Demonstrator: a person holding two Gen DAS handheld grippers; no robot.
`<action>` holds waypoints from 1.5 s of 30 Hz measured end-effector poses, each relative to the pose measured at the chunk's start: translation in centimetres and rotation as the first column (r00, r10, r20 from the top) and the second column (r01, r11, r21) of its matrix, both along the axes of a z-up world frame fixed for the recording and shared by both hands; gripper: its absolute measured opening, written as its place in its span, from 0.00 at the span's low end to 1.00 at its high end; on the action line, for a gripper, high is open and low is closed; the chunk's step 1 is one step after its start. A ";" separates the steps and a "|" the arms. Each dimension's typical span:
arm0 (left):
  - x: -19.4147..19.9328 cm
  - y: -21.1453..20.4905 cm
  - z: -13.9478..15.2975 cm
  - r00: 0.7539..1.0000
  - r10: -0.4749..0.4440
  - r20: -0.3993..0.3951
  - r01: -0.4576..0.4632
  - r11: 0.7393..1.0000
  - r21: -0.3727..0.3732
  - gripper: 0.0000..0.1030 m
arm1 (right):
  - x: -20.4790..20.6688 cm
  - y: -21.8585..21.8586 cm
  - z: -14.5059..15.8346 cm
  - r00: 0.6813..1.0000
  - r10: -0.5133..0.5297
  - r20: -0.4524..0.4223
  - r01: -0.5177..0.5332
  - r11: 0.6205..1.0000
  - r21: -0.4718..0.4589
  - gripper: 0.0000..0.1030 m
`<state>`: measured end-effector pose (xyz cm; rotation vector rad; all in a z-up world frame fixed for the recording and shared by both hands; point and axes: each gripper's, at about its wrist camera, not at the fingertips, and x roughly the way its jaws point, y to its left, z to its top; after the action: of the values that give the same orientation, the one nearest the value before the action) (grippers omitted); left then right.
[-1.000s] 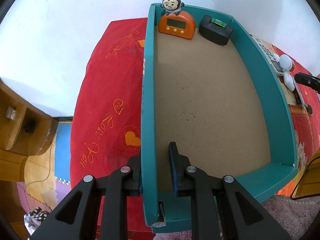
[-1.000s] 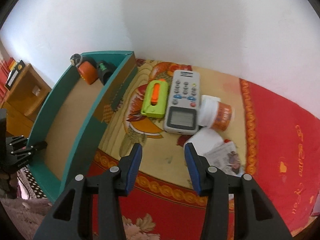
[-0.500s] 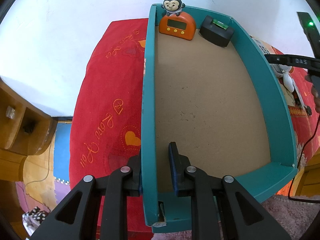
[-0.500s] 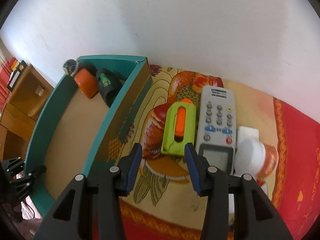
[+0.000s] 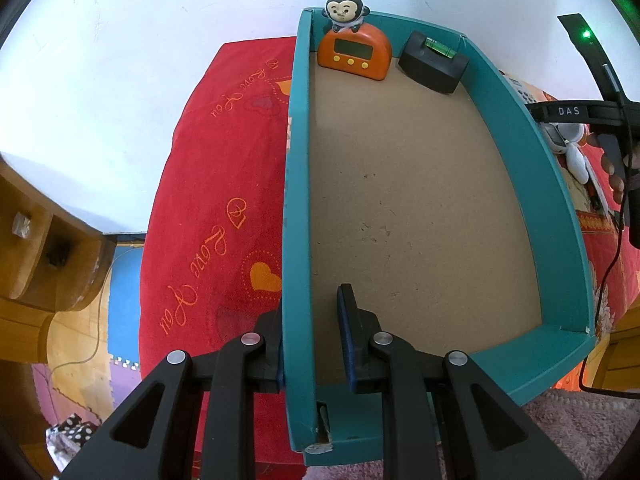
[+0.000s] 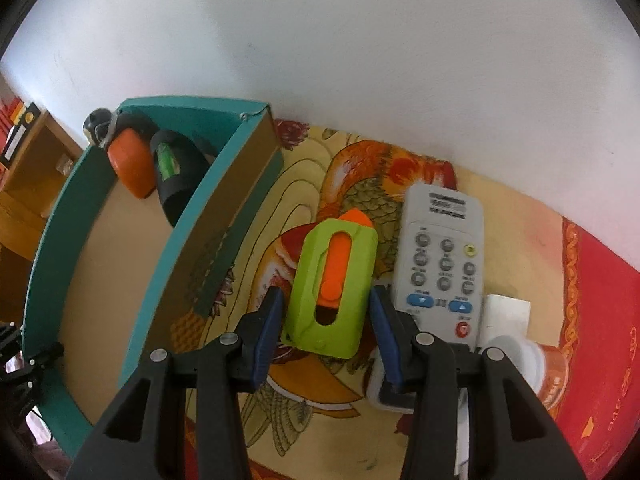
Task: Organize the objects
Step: 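Move the right tool toward the lime-green box with orange slider, then grasp the lime-green box with the right tool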
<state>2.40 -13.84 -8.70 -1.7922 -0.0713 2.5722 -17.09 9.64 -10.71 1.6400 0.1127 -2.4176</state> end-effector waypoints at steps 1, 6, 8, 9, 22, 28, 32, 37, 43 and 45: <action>0.0 0.0 0.0 1.000 0.000 0.000 0.000 1.000 0.000 0.19 | 0.1 -0.2 0.0 1.000 0.006 0.000 -0.006 1.000 -0.008 0.43; 0.0 -0.1 0.0 1.000 0.001 0.001 -0.001 1.000 0.002 0.19 | -0.1 -1.0 -0.3 1.000 0.006 -0.004 -0.006 1.000 0.015 0.43; 0.0 -0.1 0.1 1.000 0.000 0.000 0.000 1.000 0.000 0.19 | -0.3 -1.1 -0.3 1.000 -0.009 -0.005 0.009 1.000 0.018 0.43; 0.0 -0.1 0.1 1.000 0.000 0.000 0.000 1.000 0.000 0.19 | -0.3 -1.2 -0.3 1.000 -0.012 -0.006 0.012 1.000 0.022 0.43; 0.1 -0.1 0.1 1.000 0.000 -0.001 0.000 1.000 0.000 0.19 | -0.3 -1.0 -0.3 0.998 -0.056 -0.022 0.057 0.998 0.030 0.39; 0.2 -0.1 0.1 1.000 -0.001 0.000 0.001 1.000 0.001 0.19 | -0.1 -0.6 -0.2 0.998 -0.057 -0.014 0.057 0.998 0.018 0.38; 0.2 -0.1 0.1 1.000 -0.002 0.000 0.002 1.000 0.001 0.19 | 0.5 0.2 0.0 0.998 -0.063 0.005 0.063 0.998 -0.019 0.38; 0.2 -0.1 0.1 1.000 -0.001 0.000 0.001 1.000 0.002 0.19 | 1.7 1.2 0.3 0.997 -0.075 0.014 0.076 0.996 -0.051 0.38; 0.2 -0.1 0.1 1.000 -0.001 0.000 0.001 1.000 0.001 0.19 | 3.0 1.9 1.2 0.997 -0.073 0.008 0.074 0.993 -0.088 0.38; 0.2 -0.1 0.1 1.000 -0.002 -0.001 0.002 1.000 0.001 0.19 | 3.4 1.9 1.4 0.998 -0.062 0.012 0.063 0.994 -0.092 0.38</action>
<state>2.64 -13.96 -8.58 -1.7905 -0.0708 2.5712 -13.69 11.52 -9.35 1.6374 -0.0524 -2.4217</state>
